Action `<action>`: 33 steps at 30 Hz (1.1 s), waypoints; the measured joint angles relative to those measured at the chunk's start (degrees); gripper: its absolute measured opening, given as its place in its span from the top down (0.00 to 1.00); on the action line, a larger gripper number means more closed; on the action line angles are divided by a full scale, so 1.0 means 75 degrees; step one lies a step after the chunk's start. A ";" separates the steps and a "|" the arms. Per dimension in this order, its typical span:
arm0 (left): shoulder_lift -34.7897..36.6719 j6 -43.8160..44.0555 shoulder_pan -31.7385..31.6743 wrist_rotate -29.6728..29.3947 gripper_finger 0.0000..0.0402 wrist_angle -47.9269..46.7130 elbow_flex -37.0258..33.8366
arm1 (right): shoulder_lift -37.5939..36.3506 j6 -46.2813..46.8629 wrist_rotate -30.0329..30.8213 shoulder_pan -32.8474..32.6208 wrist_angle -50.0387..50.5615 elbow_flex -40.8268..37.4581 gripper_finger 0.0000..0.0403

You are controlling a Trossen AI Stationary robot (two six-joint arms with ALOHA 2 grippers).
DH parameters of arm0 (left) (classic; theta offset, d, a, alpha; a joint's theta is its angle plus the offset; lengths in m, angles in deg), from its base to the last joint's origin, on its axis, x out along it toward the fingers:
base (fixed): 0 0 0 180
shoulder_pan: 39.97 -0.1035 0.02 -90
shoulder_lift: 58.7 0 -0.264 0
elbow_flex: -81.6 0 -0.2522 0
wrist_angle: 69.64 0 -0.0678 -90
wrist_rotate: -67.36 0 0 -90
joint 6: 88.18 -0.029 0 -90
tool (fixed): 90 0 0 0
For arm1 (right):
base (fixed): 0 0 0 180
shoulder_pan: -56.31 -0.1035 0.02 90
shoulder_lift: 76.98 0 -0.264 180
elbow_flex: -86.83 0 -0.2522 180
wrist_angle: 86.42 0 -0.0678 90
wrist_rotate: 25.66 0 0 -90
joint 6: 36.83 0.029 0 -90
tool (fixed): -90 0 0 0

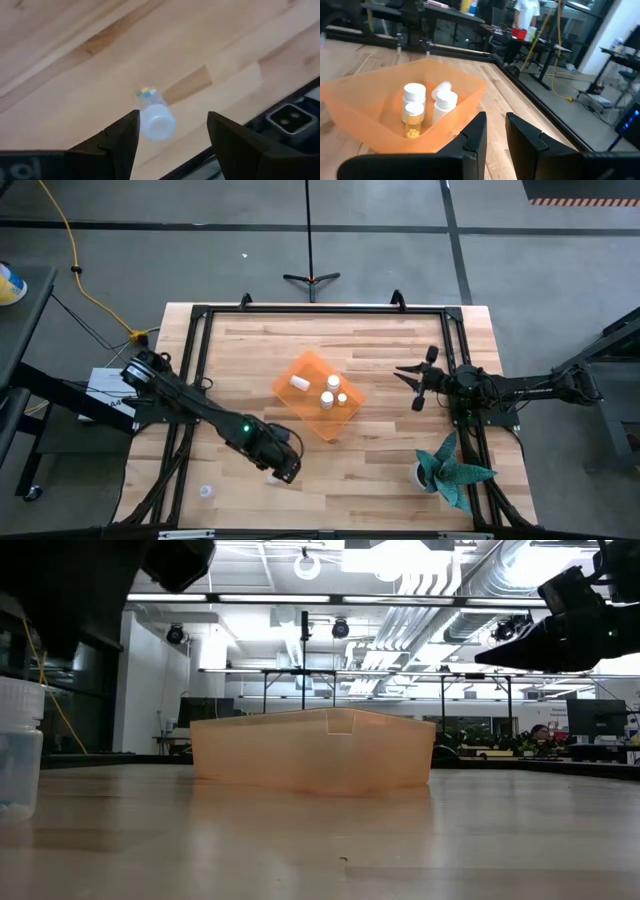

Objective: Pick and place pill bottles into a basket
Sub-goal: Put the top transparent pill bottle into the orange bin

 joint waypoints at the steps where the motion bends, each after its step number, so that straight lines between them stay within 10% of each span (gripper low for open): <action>1: -0.0099 0.0079 0.0047 0.0016 0.34 0.0052 0.0000 | 0.0000 0.0110 0.0082 0.0003 0.0000 0.0000 0.85; 33: -0.1155 -0.0082 0.0273 0.0850 0.34 0.0438 -0.0035 | 0.0000 0.0490 0.0213 0.0003 0.0126 0.0000 0.85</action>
